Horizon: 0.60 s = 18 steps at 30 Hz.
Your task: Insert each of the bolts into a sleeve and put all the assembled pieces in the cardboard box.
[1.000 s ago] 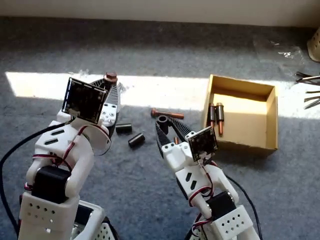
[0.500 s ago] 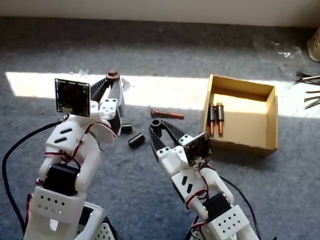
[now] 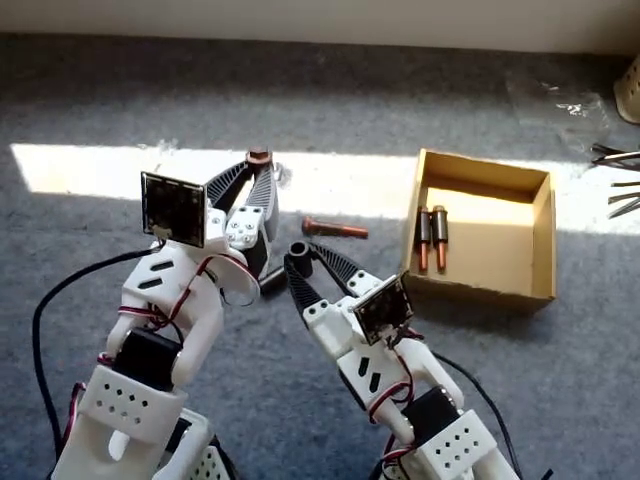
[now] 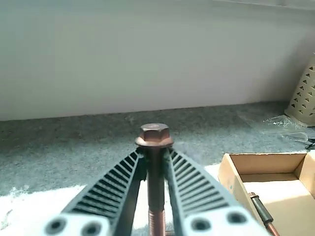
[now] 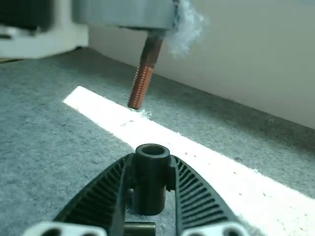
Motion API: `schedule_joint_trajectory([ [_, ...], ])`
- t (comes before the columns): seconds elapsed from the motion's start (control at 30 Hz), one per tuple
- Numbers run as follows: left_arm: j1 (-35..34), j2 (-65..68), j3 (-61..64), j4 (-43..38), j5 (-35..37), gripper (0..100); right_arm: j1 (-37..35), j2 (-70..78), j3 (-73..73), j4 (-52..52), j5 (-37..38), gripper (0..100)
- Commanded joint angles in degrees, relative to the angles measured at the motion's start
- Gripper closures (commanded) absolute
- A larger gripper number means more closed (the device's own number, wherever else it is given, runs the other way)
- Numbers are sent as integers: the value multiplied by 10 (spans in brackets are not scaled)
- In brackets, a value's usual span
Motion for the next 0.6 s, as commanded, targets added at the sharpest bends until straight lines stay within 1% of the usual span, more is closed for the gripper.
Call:
schedule_joint_trajectory([
  [0.0,19,-11,-7,-22,12,994,-3,-9,-7,-26,11,994],
  [0.17,68,-11,-7,-21,11,994,-1,-7,-7,-27,11,994],
  [0.27,74,-11,-6,-20,13,994,1,-9,7,-29,7,994],
  [0.43,74,-11,2,-22,13,994,-1,-9,56,-79,5,994],
  [0.57,74,-11,3,-22,13,994,-2,-9,73,-82,-54,994],
])
